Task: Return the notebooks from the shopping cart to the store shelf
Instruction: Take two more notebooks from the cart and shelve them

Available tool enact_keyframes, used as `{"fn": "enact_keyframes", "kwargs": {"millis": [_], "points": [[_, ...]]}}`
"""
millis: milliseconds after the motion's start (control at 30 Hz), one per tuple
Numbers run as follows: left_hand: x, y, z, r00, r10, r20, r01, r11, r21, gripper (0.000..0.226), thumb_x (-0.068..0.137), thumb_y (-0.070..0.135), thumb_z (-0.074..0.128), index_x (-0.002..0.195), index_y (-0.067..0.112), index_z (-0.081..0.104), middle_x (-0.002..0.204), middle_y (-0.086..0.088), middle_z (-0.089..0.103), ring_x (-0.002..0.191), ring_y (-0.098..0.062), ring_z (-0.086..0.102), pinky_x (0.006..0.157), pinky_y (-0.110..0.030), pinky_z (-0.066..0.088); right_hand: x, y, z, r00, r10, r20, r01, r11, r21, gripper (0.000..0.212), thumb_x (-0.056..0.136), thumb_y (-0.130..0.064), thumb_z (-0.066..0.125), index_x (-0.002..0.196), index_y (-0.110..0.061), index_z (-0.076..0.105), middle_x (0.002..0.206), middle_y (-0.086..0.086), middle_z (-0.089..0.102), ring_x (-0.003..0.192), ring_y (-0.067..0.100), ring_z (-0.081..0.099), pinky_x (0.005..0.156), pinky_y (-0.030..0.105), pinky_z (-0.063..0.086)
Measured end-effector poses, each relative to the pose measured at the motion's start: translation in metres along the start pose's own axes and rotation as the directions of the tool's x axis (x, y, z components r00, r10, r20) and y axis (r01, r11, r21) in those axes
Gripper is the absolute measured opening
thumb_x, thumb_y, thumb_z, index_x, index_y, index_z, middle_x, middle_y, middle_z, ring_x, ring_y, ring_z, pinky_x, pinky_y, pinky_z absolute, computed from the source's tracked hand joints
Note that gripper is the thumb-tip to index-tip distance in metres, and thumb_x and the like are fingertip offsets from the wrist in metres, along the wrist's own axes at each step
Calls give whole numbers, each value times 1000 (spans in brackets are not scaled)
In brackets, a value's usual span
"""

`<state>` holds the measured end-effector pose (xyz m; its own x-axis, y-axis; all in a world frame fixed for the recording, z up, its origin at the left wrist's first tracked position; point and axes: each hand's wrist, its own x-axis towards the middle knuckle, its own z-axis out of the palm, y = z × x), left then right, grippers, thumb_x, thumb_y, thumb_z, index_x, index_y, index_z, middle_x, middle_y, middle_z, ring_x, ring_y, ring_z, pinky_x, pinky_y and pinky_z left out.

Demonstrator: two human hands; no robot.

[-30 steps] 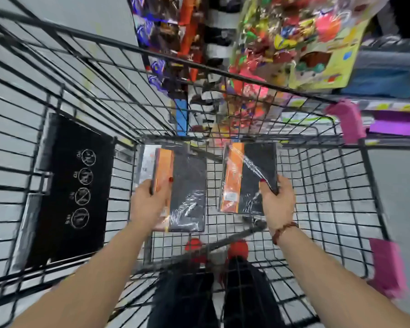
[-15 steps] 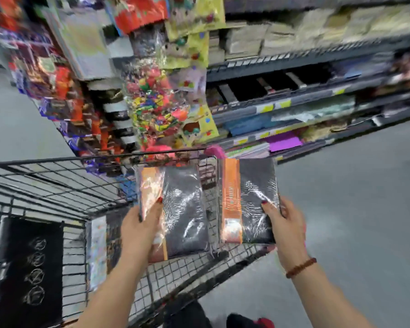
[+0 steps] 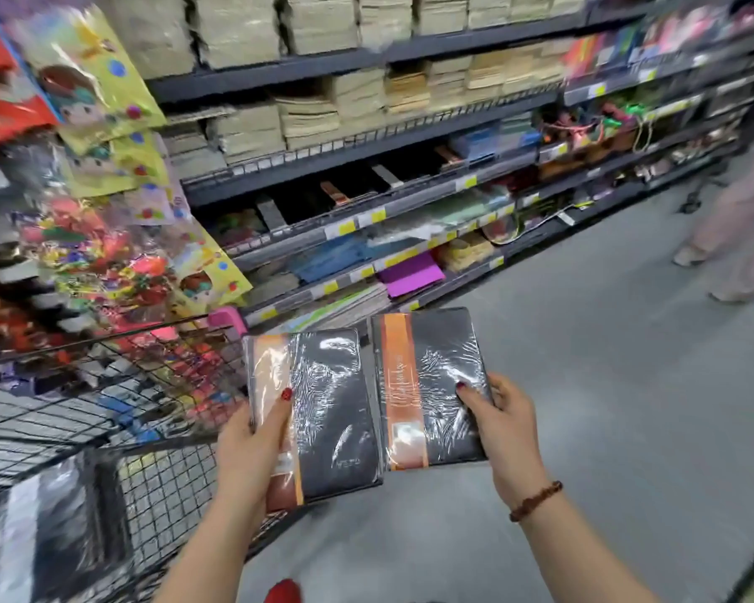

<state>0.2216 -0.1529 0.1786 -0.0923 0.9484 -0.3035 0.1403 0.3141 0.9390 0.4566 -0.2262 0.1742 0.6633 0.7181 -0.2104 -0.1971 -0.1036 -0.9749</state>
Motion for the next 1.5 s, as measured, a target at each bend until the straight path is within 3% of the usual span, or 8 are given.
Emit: {"fn": "enact_keyframes", "kwargs": {"millis": [300,567,633,800,1033,1167,1367,1500], "points": [[9,15,75,997,-39,64,39,999,13,27,87,34,64,86,7,62,69,-9,54,62,-21,46,60,-33,36,44,-12,-53,994,36,-102,-29,997,71,20,84,2,63,101,-10,62,80,0,69,58,0,65,51,15,49],[84,31,137,997,-37,64,39,999,-32,25,86,36,64,82,11,63,70,-7,60,64,-23,51,60,-33,41,139,-27,-40,996,50,-74,-46,998,47,18,83,1,64,95,-12,63,88,5,73,80,19,69,77,37,56],[112,35,152,998,-59,37,61,996,-70,32,84,40,66,93,9,67,79,-11,68,69,-26,59,65,-39,48,172,-33,-32,997,62,-54,-61,998,20,15,83,0,65,91,-13,63,87,5,73,80,21,68,79,40,54],[168,61,183,995,-95,-42,91,992,-86,24,88,30,62,88,6,61,66,-6,60,51,-14,53,45,-20,39,253,-48,-8,992,122,9,-122,992,-19,11,84,-4,65,93,-11,64,84,10,72,76,27,63,73,42,53],[234,85,215,983,-102,-150,93,994,-63,27,88,37,60,97,11,62,76,-5,57,63,-20,46,53,-27,35,353,-69,26,988,136,66,-131,989,-72,14,84,-5,64,98,-4,64,68,7,64,52,13,56,49,23,46],[267,91,234,972,-126,-201,109,990,-91,35,79,46,64,92,13,67,73,-10,64,64,-23,52,58,-33,39,417,-73,50,974,164,154,-150,983,-102,18,85,-6,64,102,-4,64,80,9,70,64,20,63,53,24,52],[307,102,284,884,-281,-372,187,945,-270,17,88,33,61,88,16,61,75,-3,59,65,-19,52,56,-27,42,514,-80,89,916,205,345,-148,972,-184,19,85,-3,63,104,-1,64,93,9,72,74,15,67,57,17,52],[332,110,307,809,-347,-474,190,918,-349,23,86,35,63,94,13,61,80,-5,60,63,-18,53,52,-24,43,566,-83,120,855,285,433,-170,944,-284,11,86,-7,63,97,-7,63,83,2,70,68,10,65,57,21,51]]}}
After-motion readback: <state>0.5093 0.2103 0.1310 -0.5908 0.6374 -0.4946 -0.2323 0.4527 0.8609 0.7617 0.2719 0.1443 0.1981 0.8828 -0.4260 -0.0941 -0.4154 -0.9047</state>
